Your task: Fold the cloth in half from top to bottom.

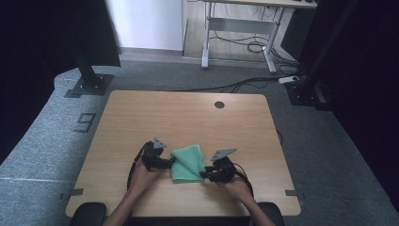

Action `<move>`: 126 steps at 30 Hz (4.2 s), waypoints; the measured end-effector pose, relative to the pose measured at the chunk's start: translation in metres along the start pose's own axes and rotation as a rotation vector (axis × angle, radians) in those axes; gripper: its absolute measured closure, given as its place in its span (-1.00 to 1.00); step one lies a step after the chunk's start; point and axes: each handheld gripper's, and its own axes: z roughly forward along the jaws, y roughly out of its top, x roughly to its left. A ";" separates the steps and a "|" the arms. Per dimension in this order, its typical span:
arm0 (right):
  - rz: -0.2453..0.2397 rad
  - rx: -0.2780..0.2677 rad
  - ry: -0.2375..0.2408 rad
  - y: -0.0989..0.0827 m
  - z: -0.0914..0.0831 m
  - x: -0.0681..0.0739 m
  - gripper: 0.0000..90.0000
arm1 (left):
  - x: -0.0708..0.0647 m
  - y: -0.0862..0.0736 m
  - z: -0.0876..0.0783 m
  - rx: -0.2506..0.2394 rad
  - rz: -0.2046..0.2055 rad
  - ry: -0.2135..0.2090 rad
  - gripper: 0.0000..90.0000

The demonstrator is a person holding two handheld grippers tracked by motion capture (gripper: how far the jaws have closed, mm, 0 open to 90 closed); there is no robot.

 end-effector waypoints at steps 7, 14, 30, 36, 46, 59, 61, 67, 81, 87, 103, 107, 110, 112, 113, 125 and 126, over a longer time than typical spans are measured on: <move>-0.063 -0.020 -0.081 0.016 -0.006 0.003 0.84 | 0.000 0.000 0.000 0.000 0.001 -0.002 -0.67; -0.085 0.025 -0.080 0.016 0.007 0.002 0.83 | 0.001 0.000 -0.002 0.006 0.010 -0.015 -0.66; -0.001 0.038 -0.034 -0.001 0.016 -0.002 0.78 | -0.006 0.057 -0.041 0.004 0.063 -0.159 -0.32; 0.028 0.017 -0.019 -0.005 0.016 -0.006 0.77 | -0.024 0.102 -0.023 0.021 0.102 -0.248 -0.05; 0.047 0.000 -0.005 -0.008 0.016 -0.009 0.77 | -0.044 0.132 0.010 0.120 0.136 -0.268 0.21; 0.062 -0.004 0.004 -0.009 0.016 -0.009 0.77 | -0.047 0.131 0.024 0.209 0.130 -0.264 0.32; 0.062 -0.004 0.006 -0.009 0.016 -0.010 0.77 | -0.047 0.131 0.025 0.226 0.129 -0.271 0.42; 0.060 -0.004 0.006 -0.009 0.016 -0.010 0.76 | -0.048 0.129 0.023 0.252 0.142 -0.277 0.87; 0.065 -0.003 0.006 -0.009 0.015 -0.010 0.72 | -0.044 0.123 -0.010 0.205 0.139 -0.299 0.95; 0.062 -0.001 0.001 -0.008 0.015 -0.009 0.71 | -0.041 0.114 -0.021 0.195 0.128 -0.307 0.96; 0.066 0.018 -0.006 -0.010 0.008 -0.009 -0.06 | -0.036 0.076 -0.049 0.170 0.095 -0.289 0.95; 0.069 0.015 -0.011 -0.014 0.002 -0.010 -0.18 | -0.035 0.059 -0.054 0.169 0.074 -0.297 0.95; 0.075 0.003 -0.019 -0.016 -0.005 -0.013 -0.21 | -0.038 0.046 -0.056 0.170 0.069 -0.305 0.94; 0.085 -0.008 -0.025 -0.018 -0.009 -0.016 -0.22 | -0.040 0.038 -0.058 0.172 0.066 -0.311 0.94; 0.091 -0.013 -0.028 -0.018 -0.010 -0.017 -0.22 | -0.042 0.034 -0.059 0.172 0.067 -0.312 0.94; 0.084 -0.058 -0.078 -0.005 -0.016 -0.025 -0.30 | -0.043 0.023 -0.087 0.096 0.081 -0.299 0.19; 0.087 -0.063 -0.085 -0.003 -0.015 -0.025 -0.33 | -0.041 0.025 -0.088 0.090 0.088 -0.282 0.11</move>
